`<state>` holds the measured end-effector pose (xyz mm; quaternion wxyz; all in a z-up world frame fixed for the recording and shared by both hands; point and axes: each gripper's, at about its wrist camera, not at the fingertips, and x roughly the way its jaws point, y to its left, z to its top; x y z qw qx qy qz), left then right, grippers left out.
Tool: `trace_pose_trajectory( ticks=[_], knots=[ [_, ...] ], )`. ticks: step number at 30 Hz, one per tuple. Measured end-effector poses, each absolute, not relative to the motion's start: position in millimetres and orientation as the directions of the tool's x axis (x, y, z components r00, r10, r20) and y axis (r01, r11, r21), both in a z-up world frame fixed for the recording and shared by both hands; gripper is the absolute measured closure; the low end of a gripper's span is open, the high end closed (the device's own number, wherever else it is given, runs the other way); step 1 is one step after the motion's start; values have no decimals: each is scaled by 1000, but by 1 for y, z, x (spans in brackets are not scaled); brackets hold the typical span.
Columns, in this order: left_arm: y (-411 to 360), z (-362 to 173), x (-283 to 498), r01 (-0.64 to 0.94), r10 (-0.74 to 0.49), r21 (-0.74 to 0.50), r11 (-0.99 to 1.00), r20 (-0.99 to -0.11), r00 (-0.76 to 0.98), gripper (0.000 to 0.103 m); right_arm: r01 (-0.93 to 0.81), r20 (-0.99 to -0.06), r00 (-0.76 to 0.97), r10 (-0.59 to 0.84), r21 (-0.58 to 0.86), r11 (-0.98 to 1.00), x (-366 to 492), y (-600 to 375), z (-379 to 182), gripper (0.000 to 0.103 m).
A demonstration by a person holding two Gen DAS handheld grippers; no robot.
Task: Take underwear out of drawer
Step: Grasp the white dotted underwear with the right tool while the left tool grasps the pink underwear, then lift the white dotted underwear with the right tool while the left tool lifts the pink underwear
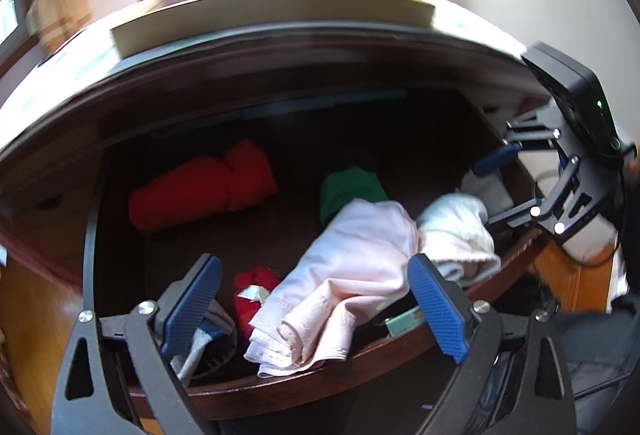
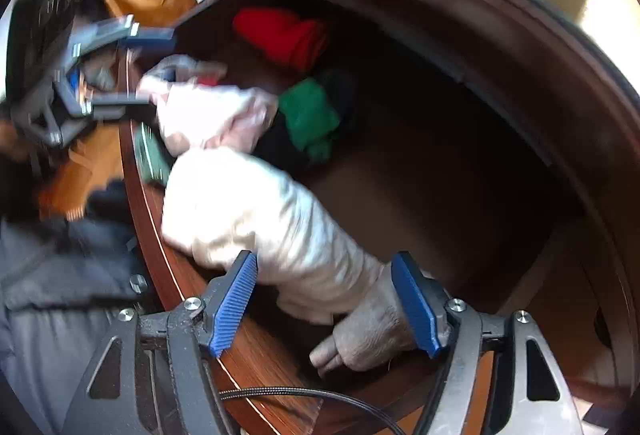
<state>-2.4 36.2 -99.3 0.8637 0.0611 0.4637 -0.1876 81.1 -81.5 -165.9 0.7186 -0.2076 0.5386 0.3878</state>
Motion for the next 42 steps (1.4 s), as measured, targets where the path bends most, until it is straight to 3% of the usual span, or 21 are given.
trace_pose_trajectory(
  ticks=[9, 14, 16, 25, 30, 36, 42],
  knots=[
    [28, -115, 17, 457, -309, -127, 880, -885, 349, 7, -821, -952, 84, 294, 101, 562, 87, -52, -177, 34],
    [29, -124, 25, 450, -367, -216, 867, -887, 282, 7, -794, -949, 26, 316, 172, 583, 95, -48, -186, 34],
    [31, -127, 29, 442, -392, -253, 860, -883, 257, 7, -785, -939, -5, 344, 216, 580, 96, -47, -188, 54],
    [36, -137, 36, 419, -411, -290, 860, -881, 235, 10, -740, -898, 85, 432, 233, 631, 76, -71, -180, 74],
    [36, -141, 39, 406, -428, -309, 860, -871, 242, 40, -686, -860, 157, 486, 259, 680, 71, -106, -166, 79],
    [37, -136, 37, 411, -404, -274, 870, -872, 275, 69, -621, -829, 197, 524, 308, 721, 68, -129, -157, 80],
    [38, -133, 37, 403, -387, -255, 879, -874, 293, 71, -653, -850, 195, 489, 260, 712, 63, -121, -153, 77]
  ],
)
